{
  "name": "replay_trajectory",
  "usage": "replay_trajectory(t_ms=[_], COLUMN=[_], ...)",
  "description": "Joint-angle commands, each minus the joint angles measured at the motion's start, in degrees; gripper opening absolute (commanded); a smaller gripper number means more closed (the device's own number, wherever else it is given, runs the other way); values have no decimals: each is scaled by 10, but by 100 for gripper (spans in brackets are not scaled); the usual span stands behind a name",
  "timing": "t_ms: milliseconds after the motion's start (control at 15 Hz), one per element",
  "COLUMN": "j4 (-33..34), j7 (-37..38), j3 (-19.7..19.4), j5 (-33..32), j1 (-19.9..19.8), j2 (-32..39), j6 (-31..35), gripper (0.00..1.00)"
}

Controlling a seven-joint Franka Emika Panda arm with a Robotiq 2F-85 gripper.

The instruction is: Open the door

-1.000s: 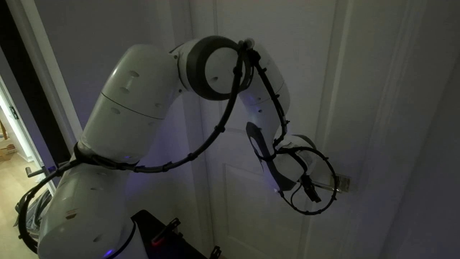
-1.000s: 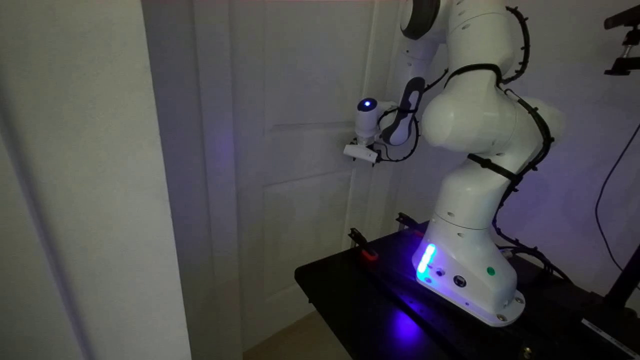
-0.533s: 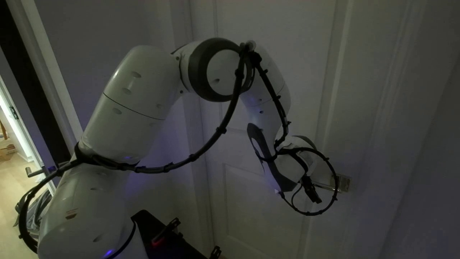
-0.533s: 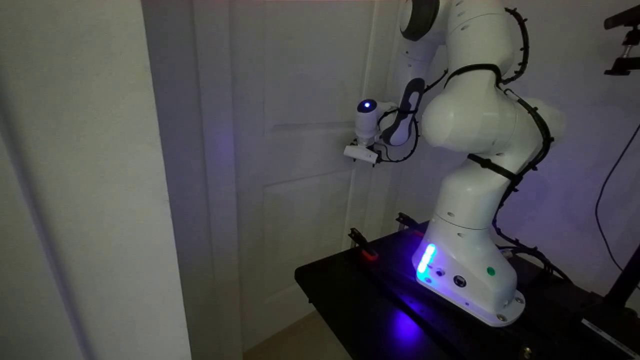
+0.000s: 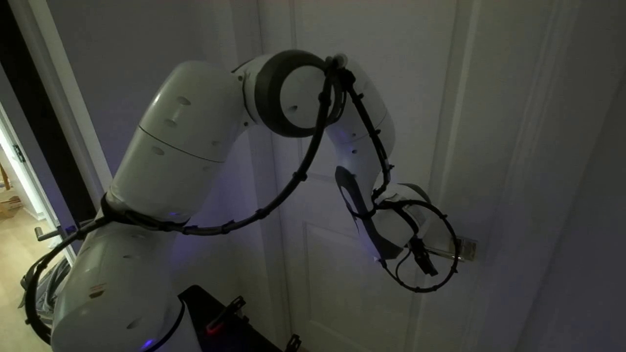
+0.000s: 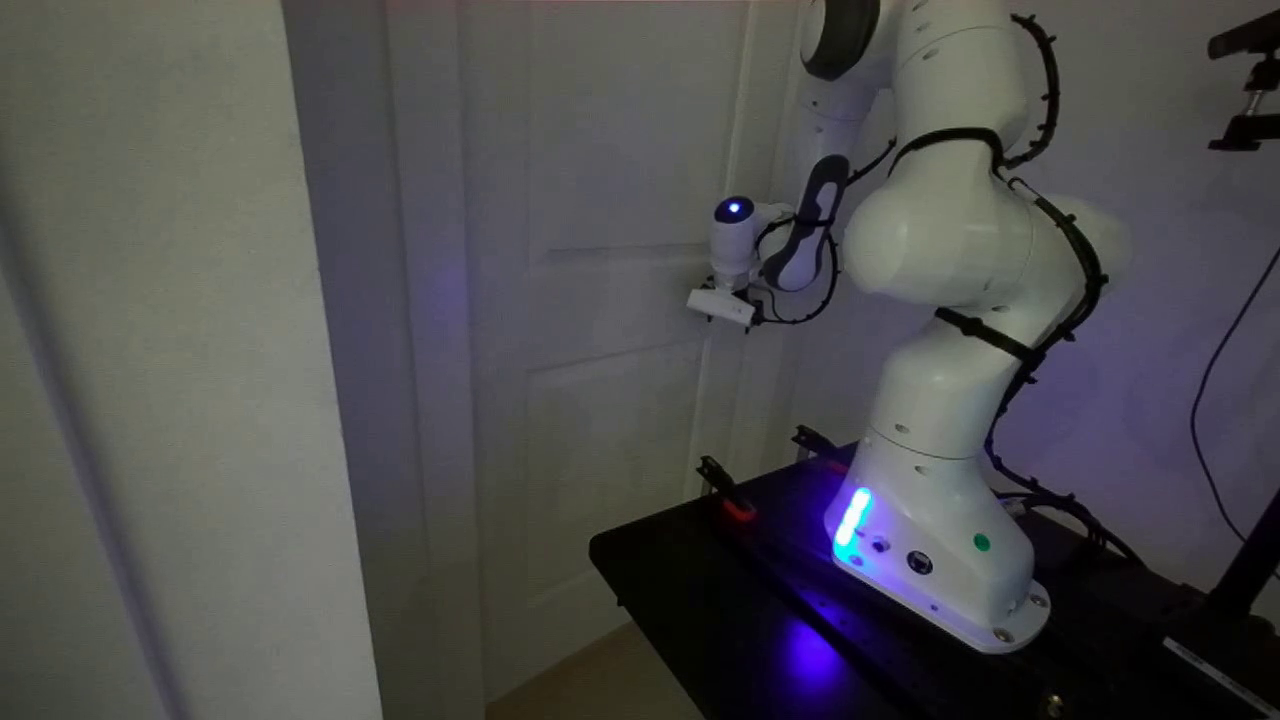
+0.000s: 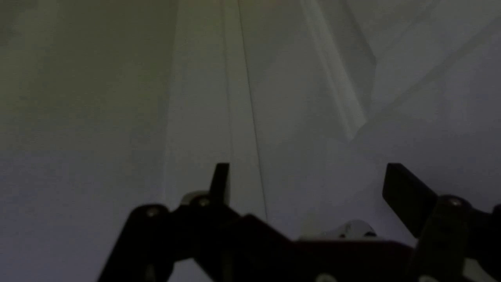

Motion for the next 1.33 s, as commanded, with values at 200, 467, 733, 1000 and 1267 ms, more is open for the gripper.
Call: replay_trajectory(t_ms=[200, 467, 733, 1000, 1267], j4=[-18, -31, -38, -39, -47], j7=[-90, -140, -167, -196, -240], j3=[19, 18, 12, 10, 12], j5=[120, 166, 187, 220, 271], j1=[1, 3, -3, -18, -40], j2=[-50, -81, -106, -111, -101], j6=[-16, -37, -56, -68, -64], gripper=[100, 100, 100, 65, 34])
